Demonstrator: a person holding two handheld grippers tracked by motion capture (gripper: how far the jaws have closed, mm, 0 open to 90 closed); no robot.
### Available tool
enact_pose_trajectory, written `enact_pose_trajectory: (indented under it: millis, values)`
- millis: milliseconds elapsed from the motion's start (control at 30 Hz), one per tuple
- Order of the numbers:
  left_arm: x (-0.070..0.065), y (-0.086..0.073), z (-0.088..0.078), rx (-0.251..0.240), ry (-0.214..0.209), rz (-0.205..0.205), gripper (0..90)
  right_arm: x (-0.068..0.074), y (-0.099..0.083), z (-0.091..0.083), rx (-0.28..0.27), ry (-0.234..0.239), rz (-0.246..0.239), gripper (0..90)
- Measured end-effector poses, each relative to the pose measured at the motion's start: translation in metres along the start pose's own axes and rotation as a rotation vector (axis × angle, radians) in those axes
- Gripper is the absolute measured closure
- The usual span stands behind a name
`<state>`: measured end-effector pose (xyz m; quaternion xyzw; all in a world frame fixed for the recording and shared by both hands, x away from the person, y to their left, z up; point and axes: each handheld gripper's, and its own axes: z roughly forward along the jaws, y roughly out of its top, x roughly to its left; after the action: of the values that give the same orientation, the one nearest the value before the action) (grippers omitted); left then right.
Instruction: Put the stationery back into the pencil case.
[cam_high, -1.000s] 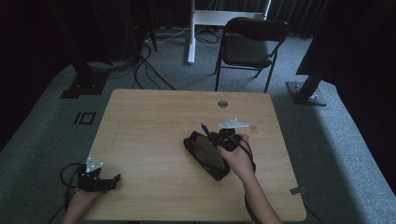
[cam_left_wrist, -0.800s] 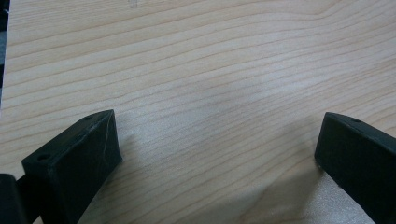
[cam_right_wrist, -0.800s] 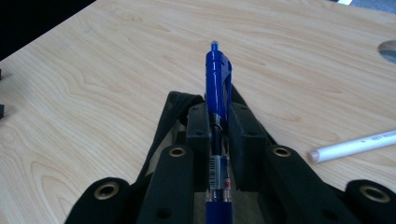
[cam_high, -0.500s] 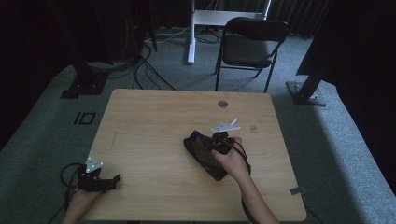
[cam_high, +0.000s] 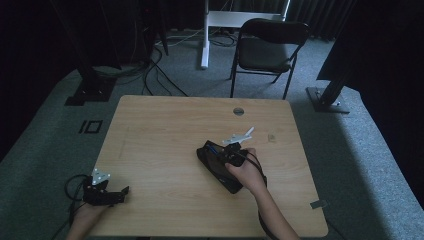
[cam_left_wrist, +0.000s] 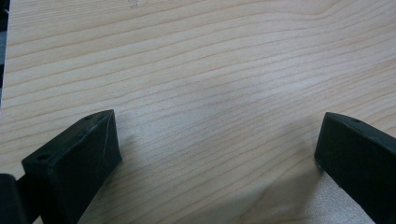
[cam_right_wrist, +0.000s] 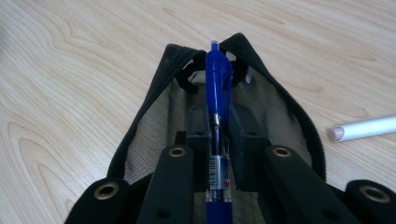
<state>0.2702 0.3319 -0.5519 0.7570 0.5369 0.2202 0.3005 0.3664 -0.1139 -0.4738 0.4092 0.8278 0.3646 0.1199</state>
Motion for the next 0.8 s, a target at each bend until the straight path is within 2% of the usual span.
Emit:
enact_pose_trajectory:
  millis: [433, 800]
  values:
    - [0.000, 0.000, 0.000, 0.000, 0.000, 0.000, 0.1, 0.002, 0.001, 0.017, 0.088, -0.003, -0.027, 79.4]
    - [0.000, 0.000, 0.000, 0.000, 0.000, 0.000, 0.1, 0.005, 0.004, 0.027, 0.127, -0.015, -0.040, 79.4]
